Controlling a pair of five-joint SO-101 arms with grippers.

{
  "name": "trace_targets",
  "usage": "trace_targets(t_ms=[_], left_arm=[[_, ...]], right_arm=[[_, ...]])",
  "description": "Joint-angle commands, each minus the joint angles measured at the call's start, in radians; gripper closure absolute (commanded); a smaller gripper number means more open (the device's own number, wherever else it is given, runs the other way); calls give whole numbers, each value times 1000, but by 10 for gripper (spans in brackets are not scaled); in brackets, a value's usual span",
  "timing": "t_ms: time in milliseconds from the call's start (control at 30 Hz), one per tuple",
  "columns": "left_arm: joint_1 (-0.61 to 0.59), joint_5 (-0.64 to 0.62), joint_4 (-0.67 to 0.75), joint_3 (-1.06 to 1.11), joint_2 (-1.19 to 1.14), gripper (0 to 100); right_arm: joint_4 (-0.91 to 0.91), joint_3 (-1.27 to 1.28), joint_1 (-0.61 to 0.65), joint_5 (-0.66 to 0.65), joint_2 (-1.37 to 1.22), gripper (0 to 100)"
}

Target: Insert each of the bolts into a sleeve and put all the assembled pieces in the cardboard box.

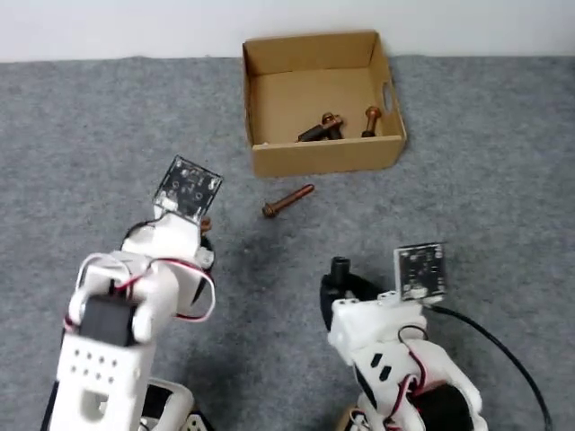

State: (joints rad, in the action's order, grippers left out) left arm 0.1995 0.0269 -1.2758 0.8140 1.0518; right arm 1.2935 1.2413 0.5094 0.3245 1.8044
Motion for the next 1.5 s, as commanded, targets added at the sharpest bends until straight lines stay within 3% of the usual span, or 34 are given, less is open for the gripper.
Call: trace_targets(t_ms=[0, 100, 233, 533, 733, 867, 1000, 1467], left_arm=[[58, -180, 146, 65, 158, 993], [71, -290, 267, 186, 299, 993], [72, -295, 381, 344, 470, 993], [72, -480, 446, 561, 766, 993], [109, -528, 446, 499, 766, 993], [192, -609, 451, 469, 764, 993], [209, -612, 451, 469, 764, 993], [213, -615, 494, 504, 764, 993]], right_arm=[[-41, -26, 71, -61, 4, 991], [-93, -23, 85, -103, 4, 991], [-150, 15, 88, -189, 4, 991], [-357, 141, 275, -311, 4, 991], [-503, 238, 280, -439, 4, 991], [-532, 272, 280, -482, 4, 991], [-552, 290, 280, -525, 5, 991], [-555, 265, 280, -569, 5, 991]])
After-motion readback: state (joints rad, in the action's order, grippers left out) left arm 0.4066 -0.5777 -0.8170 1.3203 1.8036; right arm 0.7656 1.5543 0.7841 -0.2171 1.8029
